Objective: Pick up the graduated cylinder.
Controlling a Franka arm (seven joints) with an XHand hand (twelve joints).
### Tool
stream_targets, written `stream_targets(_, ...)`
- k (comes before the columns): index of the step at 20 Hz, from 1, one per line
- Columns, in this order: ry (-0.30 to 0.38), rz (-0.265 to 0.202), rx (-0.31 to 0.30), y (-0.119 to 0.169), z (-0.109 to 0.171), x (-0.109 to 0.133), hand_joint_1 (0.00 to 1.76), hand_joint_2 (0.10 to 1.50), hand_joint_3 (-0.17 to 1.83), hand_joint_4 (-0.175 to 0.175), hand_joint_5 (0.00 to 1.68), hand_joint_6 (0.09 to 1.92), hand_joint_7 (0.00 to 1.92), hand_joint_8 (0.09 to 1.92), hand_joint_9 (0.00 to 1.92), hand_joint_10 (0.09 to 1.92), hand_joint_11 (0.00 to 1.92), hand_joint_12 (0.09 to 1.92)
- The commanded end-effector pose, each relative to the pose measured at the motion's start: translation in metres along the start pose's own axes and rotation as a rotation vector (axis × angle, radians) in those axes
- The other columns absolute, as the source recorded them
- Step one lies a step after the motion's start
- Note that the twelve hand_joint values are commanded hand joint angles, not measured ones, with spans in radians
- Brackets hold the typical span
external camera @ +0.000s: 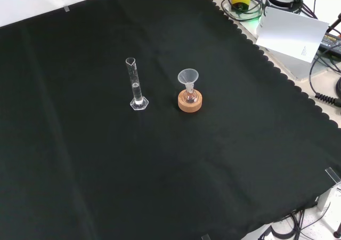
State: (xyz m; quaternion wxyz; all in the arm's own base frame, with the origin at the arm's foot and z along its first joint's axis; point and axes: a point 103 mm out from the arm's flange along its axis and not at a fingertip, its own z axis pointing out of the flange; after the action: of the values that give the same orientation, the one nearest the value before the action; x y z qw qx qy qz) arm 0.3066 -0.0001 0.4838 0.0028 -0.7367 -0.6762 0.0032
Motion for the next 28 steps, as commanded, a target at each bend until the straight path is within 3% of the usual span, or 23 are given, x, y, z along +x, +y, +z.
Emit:
stream_targets(1,-0.006,0.0,-0.005,0.001,0.001,0.001,0.12,1.2,0.08,-0.004,0.18,0.09,0.03,0.34,0.11,0.72,0.0,1.35)
stream_targets(4,-0.003,0.002,-0.003,0.004,0.003,0.004,0.01,1.27,0.11,0.007,0.2,0.09,0.03,0.36,0.13,0.68,0.0,1.35)
stream_targets(15,0.021,0.05,0.009,0.013,0.018,0.001,0.0,1.28,0.12,0.007,0.21,0.09,0.03,0.37,0.14,0.67,0.0,1.35)
stream_targets(22,0.052,0.074,0.027,0.033,0.05,-0.017,0.0,1.27,0.12,0.005,0.21,0.09,0.03,0.38,0.14,0.67,0.0,1.35)
stream_targets(28,0.092,0.054,-0.003,0.065,0.085,-0.042,0.0,1.26,0.13,-0.004,0.22,0.09,0.07,0.44,0.21,0.67,0.01,1.39)
